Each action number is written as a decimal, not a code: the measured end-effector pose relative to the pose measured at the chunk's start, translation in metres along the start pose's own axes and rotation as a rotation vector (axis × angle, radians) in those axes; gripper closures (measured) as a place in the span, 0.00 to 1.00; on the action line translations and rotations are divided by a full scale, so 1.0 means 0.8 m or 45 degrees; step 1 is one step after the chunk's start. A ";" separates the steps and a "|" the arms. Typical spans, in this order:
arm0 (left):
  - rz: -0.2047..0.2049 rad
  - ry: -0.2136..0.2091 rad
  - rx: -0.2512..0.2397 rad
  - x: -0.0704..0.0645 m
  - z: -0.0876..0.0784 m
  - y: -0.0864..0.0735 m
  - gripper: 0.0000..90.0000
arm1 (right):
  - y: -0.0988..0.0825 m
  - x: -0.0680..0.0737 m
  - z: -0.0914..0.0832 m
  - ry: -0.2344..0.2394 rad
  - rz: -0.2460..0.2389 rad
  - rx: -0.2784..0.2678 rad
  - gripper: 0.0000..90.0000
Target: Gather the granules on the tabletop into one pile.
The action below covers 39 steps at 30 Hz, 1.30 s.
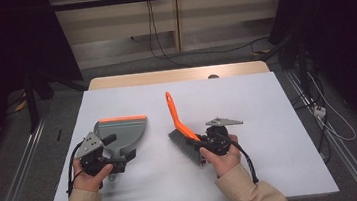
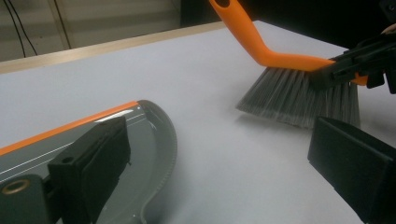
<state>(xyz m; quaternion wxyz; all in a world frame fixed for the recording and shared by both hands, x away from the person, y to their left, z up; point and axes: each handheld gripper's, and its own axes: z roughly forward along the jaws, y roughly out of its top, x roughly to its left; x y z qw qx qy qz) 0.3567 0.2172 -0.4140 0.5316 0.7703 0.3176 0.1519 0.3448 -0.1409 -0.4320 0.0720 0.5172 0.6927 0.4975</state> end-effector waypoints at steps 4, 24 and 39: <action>0.001 0.004 0.012 -0.001 0.003 -0.002 0.06 | 0.002 0.005 -0.002 0.009 -0.019 -0.016 0.79; -0.016 0.009 -0.008 0.004 0.004 -0.001 0.06 | 0.011 0.008 -0.024 -0.001 -0.045 -0.106 0.79; -0.017 0.018 -0.032 0.004 -0.008 -0.002 0.06 | 0.031 0.011 -0.018 0.030 -0.096 -0.091 0.79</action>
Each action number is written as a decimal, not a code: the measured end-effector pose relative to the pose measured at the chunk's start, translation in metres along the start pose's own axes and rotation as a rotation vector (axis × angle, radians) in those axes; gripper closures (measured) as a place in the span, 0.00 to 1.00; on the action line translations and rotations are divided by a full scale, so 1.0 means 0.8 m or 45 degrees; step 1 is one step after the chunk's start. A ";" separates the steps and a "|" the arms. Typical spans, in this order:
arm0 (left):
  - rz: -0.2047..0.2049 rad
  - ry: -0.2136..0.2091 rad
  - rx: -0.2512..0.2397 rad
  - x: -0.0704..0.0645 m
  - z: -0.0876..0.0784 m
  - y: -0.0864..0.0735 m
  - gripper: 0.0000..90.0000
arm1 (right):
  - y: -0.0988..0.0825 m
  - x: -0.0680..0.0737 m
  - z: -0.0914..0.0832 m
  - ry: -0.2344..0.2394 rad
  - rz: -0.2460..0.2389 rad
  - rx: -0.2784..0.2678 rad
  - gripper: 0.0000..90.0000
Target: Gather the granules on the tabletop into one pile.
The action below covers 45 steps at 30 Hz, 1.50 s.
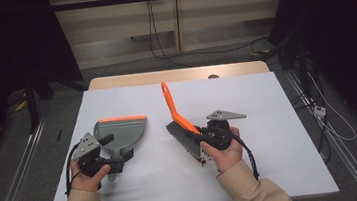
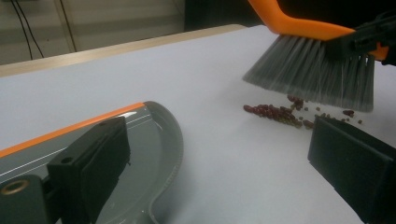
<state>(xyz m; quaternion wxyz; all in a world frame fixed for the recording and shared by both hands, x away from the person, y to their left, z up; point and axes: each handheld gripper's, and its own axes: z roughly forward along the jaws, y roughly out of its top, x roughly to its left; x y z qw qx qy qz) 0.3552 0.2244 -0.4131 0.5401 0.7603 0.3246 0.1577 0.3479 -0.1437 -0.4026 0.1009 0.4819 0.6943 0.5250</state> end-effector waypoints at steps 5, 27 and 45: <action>0.001 0.000 -0.009 0.001 0.000 0.001 0.06 | 0.011 -0.006 0.011 -0.017 0.048 -0.015 0.79; 0.013 -0.003 -0.002 -0.002 0.000 0.001 0.06 | -0.031 -0.028 0.025 -0.151 0.123 0.127 0.79; 0.015 -0.006 -0.002 -0.001 -0.001 0.002 0.06 | -0.033 -0.016 -0.009 0.106 0.028 0.098 0.79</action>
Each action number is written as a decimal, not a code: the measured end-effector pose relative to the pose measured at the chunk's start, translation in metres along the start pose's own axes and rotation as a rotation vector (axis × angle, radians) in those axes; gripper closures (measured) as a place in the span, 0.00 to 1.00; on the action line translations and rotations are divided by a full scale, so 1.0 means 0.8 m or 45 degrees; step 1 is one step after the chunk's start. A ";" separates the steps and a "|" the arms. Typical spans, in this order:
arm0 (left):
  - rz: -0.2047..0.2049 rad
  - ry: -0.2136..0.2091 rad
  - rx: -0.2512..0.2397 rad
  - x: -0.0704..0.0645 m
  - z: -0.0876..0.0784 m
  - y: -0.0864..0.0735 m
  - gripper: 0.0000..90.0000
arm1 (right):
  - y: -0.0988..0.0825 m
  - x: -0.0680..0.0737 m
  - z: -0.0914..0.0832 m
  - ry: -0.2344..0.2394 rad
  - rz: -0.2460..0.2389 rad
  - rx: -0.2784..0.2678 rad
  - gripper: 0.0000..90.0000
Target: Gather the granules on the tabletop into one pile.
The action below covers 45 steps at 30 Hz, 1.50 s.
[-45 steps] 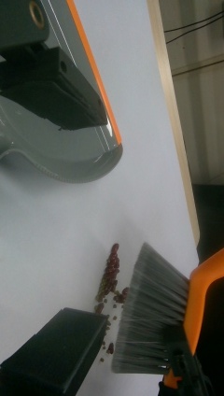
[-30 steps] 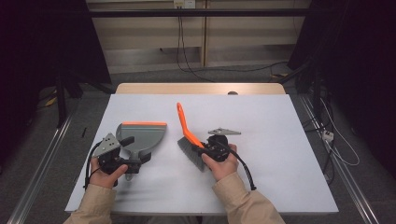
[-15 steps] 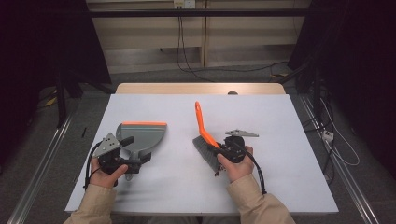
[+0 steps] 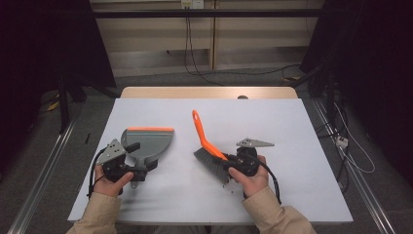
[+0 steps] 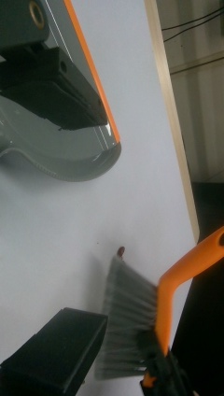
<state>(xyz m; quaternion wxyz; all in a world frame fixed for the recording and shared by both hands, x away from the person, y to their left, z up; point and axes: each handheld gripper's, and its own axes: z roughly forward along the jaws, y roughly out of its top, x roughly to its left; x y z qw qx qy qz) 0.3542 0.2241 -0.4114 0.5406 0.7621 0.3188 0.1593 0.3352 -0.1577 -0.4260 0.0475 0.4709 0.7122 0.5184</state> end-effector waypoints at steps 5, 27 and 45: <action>0.002 0.000 0.004 -0.001 0.001 0.000 0.06 | -0.020 0.004 -0.011 0.095 -0.037 0.083 0.79; 0.004 -0.001 0.015 0.000 0.002 -0.001 0.06 | -0.005 -0.047 0.000 0.084 -0.182 0.069 0.79; 0.001 -0.001 0.008 0.000 0.000 -0.001 0.06 | 0.012 -0.045 -0.037 -0.031 -0.178 -0.085 0.79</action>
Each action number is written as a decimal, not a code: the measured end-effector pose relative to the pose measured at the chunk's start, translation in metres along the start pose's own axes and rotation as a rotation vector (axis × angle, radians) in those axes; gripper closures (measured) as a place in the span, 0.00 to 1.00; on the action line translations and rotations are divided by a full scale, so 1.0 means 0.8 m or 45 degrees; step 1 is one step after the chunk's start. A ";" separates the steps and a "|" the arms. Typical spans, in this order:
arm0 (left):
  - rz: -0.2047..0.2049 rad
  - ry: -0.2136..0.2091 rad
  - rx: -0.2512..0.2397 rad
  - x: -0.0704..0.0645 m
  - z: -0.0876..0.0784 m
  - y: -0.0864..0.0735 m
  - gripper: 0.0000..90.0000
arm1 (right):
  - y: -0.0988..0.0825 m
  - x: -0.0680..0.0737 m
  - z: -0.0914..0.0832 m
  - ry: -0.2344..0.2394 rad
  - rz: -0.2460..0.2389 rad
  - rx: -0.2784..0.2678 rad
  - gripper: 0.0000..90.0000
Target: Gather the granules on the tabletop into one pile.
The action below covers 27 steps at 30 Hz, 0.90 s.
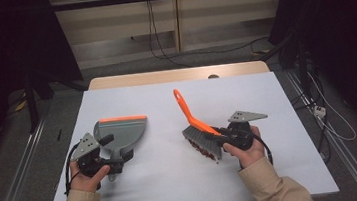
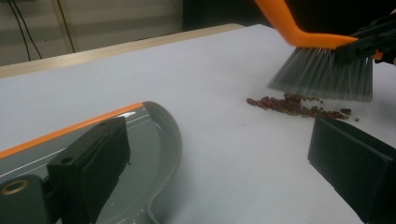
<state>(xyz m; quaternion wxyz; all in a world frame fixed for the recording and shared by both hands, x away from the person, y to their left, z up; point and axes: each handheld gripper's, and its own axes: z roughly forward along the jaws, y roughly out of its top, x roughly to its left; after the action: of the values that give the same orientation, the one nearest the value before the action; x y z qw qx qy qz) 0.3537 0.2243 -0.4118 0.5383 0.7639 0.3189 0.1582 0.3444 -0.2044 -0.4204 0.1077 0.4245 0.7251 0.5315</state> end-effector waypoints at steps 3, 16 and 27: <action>0.001 -0.004 -0.001 0.000 0.000 0.000 0.06 | 0.000 -0.010 -0.013 -0.094 -0.004 -0.021 0.79; 0.010 -0.009 0.006 -0.001 0.000 0.000 0.06 | -0.020 -0.039 -0.011 -0.490 -0.218 0.044 0.79; 0.012 -0.009 0.013 -0.002 0.002 0.000 0.06 | -0.030 -0.010 -0.006 -0.422 -0.295 0.046 0.79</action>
<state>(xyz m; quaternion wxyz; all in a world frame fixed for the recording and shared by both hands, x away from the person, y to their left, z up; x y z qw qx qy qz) 0.3531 0.2223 -0.4125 0.5349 0.7686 0.3141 0.1564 0.3342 -0.2156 -0.4418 0.2785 0.4216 0.7508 0.4253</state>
